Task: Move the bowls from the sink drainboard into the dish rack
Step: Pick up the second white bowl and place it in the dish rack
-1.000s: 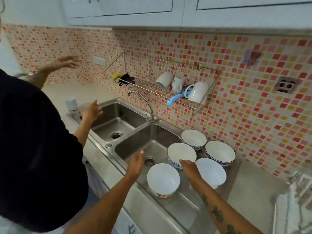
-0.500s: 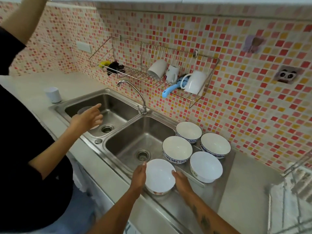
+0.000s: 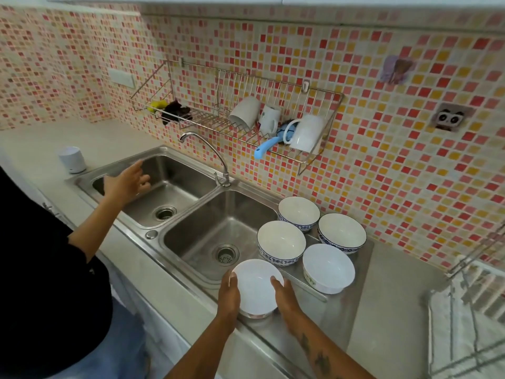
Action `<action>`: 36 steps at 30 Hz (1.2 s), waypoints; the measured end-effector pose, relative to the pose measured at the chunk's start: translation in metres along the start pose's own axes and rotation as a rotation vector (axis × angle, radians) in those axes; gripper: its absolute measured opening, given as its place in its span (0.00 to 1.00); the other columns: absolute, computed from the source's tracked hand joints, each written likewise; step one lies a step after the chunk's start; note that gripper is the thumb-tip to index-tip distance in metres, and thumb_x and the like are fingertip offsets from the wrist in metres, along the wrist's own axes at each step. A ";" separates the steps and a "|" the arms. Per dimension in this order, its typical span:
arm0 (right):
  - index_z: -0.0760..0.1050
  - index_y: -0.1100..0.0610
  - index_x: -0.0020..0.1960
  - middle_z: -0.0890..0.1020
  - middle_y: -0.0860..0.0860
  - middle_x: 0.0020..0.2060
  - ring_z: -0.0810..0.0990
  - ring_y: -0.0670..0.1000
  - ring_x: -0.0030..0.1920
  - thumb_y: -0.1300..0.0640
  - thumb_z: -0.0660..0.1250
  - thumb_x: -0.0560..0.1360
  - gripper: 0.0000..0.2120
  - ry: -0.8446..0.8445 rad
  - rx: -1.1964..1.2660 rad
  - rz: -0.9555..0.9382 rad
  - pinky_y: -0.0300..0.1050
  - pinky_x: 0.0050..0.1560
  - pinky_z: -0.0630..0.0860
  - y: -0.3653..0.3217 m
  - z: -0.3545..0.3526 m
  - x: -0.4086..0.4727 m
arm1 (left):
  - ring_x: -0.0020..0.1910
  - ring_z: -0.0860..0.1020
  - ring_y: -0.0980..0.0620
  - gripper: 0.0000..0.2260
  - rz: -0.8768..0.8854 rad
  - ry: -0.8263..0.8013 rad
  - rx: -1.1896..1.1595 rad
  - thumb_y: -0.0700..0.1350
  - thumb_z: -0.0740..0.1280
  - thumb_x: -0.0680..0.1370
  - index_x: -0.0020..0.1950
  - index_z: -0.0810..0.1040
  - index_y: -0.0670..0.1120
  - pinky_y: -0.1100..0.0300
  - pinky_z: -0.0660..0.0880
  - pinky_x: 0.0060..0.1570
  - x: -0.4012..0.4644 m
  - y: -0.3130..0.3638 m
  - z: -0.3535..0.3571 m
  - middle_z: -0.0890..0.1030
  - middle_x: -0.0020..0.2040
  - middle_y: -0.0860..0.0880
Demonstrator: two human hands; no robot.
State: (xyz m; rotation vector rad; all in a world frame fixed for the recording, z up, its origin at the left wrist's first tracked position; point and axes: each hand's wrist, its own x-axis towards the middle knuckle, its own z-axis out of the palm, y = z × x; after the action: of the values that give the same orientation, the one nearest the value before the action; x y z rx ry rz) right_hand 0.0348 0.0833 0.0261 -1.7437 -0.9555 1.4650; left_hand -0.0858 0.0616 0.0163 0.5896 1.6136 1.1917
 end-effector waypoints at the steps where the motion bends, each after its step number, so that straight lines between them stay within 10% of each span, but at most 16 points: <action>1: 0.60 0.62 0.74 0.68 0.60 0.71 0.69 0.58 0.69 0.54 0.59 0.80 0.25 0.004 0.000 -0.005 0.47 0.64 0.67 -0.001 -0.002 -0.001 | 0.58 0.72 0.46 0.19 -0.020 -0.004 -0.013 0.52 0.52 0.84 0.72 0.67 0.48 0.51 0.69 0.62 -0.001 0.001 0.001 0.73 0.69 0.42; 16: 0.64 0.52 0.73 0.71 0.55 0.70 0.71 0.55 0.64 0.52 0.52 0.82 0.20 0.192 0.192 -0.313 0.54 0.65 0.69 -0.109 -0.066 -0.070 | 0.60 0.77 0.41 0.16 0.136 -0.257 -0.325 0.60 0.55 0.80 0.64 0.72 0.58 0.36 0.78 0.53 -0.081 0.108 0.043 0.78 0.63 0.45; 22: 0.64 0.51 0.74 0.69 0.45 0.66 0.69 0.53 0.65 0.55 0.51 0.83 0.20 0.301 0.410 -0.506 0.54 0.67 0.68 -0.181 -0.143 -0.151 | 0.51 0.78 0.44 0.10 0.139 -0.594 -0.426 0.54 0.57 0.81 0.51 0.77 0.56 0.42 0.78 0.49 -0.160 0.203 0.075 0.81 0.52 0.48; 27: 0.67 0.51 0.72 0.69 0.50 0.70 0.69 0.55 0.68 0.57 0.54 0.82 0.19 0.421 0.499 -0.721 0.58 0.69 0.68 -0.208 -0.215 -0.215 | 0.62 0.76 0.35 0.22 0.008 -0.969 -0.451 0.63 0.52 0.79 0.61 0.78 0.55 0.28 0.68 0.60 -0.212 0.245 0.116 0.80 0.62 0.42; 36: 0.73 0.47 0.64 0.73 0.50 0.69 0.72 0.56 0.67 0.55 0.56 0.81 0.14 0.755 0.519 -0.903 0.61 0.68 0.70 -0.182 -0.333 -0.305 | 0.63 0.75 0.33 0.20 -0.173 -1.594 -0.112 0.59 0.60 0.77 0.65 0.77 0.53 0.32 0.71 0.58 -0.313 0.260 0.206 0.79 0.64 0.40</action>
State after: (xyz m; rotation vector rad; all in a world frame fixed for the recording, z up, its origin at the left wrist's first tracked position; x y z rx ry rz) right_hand 0.3094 -0.0943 0.3869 -1.0705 -0.6916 0.3512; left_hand 0.1758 -0.0076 0.3835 0.9279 0.2077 0.3393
